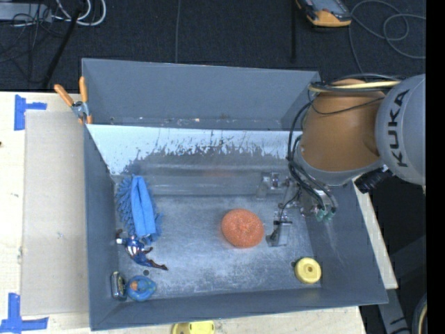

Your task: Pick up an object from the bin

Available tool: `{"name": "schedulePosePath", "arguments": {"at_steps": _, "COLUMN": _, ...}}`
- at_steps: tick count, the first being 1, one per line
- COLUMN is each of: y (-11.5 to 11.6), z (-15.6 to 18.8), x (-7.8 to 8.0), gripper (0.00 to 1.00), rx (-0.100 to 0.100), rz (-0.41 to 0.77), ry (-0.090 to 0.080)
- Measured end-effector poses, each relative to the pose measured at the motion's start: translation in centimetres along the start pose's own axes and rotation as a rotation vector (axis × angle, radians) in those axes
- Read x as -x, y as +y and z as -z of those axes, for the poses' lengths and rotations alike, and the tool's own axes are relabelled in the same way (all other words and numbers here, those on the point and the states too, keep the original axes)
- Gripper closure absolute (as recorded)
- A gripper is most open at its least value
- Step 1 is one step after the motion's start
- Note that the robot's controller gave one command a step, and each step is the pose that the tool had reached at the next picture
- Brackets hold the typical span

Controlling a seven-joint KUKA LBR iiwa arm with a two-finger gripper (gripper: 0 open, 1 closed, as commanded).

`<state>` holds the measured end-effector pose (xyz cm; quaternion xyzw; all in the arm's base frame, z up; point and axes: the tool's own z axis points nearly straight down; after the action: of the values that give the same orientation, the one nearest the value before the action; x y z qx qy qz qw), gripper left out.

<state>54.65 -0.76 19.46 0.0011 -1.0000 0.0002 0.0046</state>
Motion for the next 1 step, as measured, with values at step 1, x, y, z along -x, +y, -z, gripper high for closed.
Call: {"name": "schedulePosePath", "arguments": {"at_steps": 1, "y": 0.15, "z": 0.46, "x": 0.14, "gripper": 0.0, "rx": 0.001, "rz": 0.002, "ry": -0.007}}
